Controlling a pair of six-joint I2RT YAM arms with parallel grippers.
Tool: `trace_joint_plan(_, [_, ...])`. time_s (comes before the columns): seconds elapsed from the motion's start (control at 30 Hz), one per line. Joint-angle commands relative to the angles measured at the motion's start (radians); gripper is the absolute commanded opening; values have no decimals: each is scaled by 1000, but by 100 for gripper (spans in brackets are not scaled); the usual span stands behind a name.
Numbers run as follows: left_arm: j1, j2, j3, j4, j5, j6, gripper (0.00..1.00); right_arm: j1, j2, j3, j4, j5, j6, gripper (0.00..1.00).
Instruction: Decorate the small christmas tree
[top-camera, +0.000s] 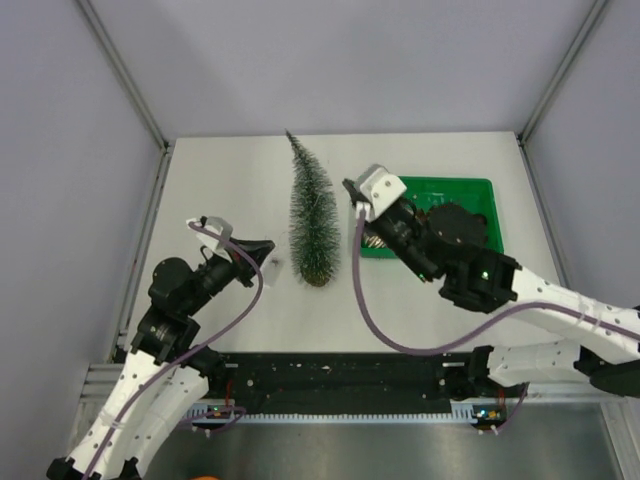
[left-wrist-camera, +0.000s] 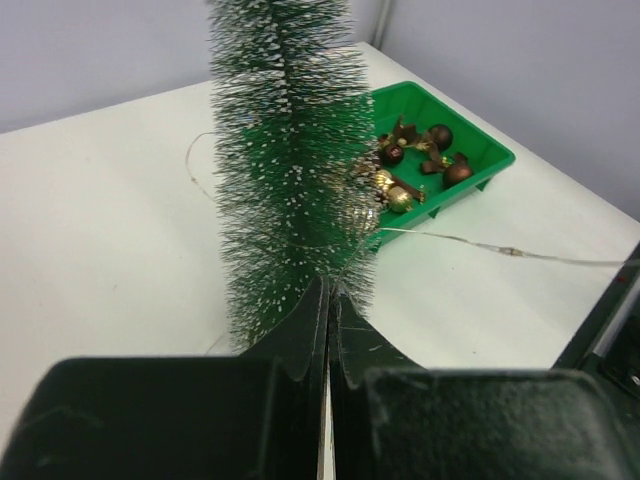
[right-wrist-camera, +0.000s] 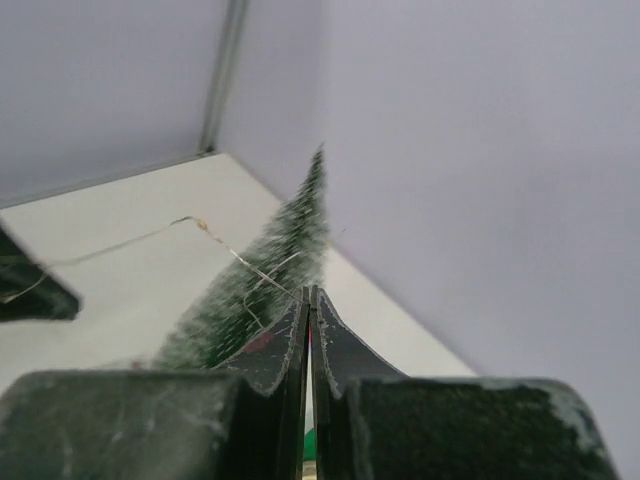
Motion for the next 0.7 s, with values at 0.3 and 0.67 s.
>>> trace_joint_plan(0.3, [5,64,38,15,-425,11,0,-371,494,526,229,-198,-159,0])
trace_joint_plan(0.67, [6,305,102,193,-501,5,0,-479,822,888,183,-372,-73,0])
